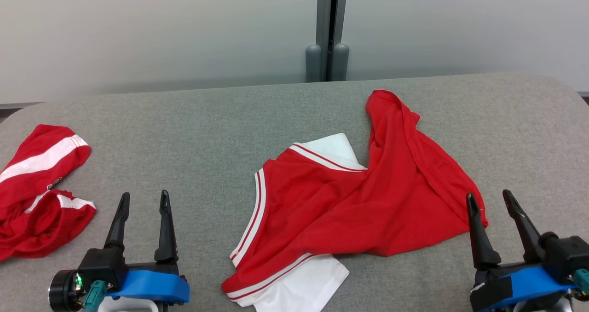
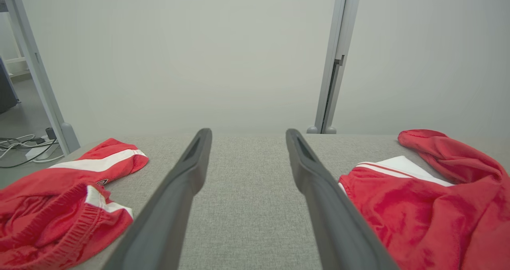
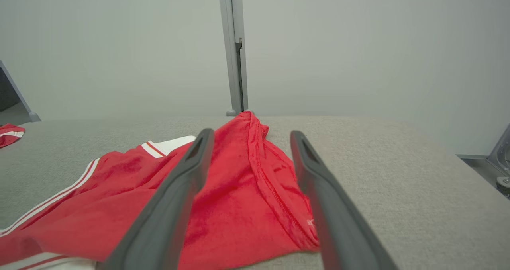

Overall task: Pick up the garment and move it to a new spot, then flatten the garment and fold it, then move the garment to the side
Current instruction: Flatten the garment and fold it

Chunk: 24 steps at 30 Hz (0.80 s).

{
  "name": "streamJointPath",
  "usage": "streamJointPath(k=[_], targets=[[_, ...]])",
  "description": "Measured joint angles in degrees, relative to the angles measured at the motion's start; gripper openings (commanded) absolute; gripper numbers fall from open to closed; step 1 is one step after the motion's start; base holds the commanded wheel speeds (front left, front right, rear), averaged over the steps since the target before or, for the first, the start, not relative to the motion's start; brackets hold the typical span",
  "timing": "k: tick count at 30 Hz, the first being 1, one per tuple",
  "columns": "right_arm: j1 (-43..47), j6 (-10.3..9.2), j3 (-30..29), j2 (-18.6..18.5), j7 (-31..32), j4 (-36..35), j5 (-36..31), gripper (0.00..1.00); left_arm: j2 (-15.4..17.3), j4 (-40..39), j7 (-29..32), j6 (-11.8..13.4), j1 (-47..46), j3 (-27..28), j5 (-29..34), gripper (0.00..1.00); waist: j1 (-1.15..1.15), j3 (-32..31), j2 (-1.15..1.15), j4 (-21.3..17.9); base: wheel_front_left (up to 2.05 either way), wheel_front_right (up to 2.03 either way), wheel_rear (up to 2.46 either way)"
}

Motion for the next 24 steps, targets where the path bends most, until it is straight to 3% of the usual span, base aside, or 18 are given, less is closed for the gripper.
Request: streamJointPath(k=[13,24], targets=[[2.76,0.00,-0.21,0.88,3.42,-3.39,-0.86,1.00,0.00,-0.05,0.65,-0.63,0.43,-2.44,0.46,1.00,0.01,-0.93,0.00,0.39,0.00,0.00,0.00],[2.47,0.00,0.82,0.96,3.39,-2.31,-0.34,1.00,0.11,4.70,9.04,-4.00,-3.32,-9.73,1.20,1.00,0.01,0.03,0.00,0.27,0.00,0.00,0.00]])
